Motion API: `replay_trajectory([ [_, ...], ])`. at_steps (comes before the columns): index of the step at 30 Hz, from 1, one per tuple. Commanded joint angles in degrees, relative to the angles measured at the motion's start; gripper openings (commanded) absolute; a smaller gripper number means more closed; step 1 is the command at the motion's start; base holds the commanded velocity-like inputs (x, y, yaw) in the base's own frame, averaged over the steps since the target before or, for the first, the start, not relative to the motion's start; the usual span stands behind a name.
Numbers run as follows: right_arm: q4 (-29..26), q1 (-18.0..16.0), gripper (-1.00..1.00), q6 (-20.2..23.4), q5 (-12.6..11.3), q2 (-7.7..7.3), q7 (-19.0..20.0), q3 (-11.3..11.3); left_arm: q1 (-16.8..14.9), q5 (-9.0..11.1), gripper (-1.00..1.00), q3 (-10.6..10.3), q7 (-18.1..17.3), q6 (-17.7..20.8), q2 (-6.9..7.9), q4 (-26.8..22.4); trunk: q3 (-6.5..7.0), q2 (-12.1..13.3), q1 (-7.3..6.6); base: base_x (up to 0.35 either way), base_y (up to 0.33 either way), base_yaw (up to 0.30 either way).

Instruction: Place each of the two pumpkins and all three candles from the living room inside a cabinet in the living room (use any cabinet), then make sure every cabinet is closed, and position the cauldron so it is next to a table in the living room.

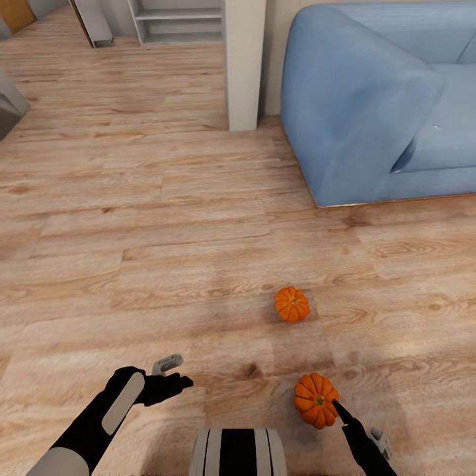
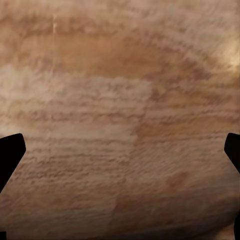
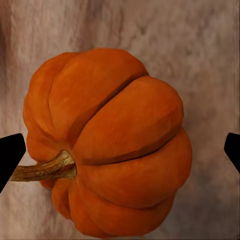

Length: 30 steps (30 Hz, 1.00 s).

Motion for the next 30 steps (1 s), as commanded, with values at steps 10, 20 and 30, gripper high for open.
replay_trajectory([
  [10, 0.0, 0.0, 1.00, -0.1, -0.4, -0.01, 0.1, 0.5, 0.0, 0.7, 1.00, -0.2, 0.6, 0.1, 0.06, -0.2, -1.81, -0.1, 0.19, 0.000, 0.000, 0.000],
  [20, 0.0, 0.0, 1.00, -0.1, -0.4, 0.06, 0.1, 0.5, 0.0, 0.7, 1.00, -0.1, 0.6, 0.1, 0.10, -0.2, -2.70, -0.2, 0.30, 0.000, 0.000, 0.000],
  [30, 0.0, 0.0, 1.00, -0.1, -0.4, 0.08, 0.1, 0.5, 0.0, 0.7, 1.00, -0.2, 0.6, 0.1, 0.13, -0.2, -2.70, -0.2, 0.30, 0.053, 0.041, 0.000],
])
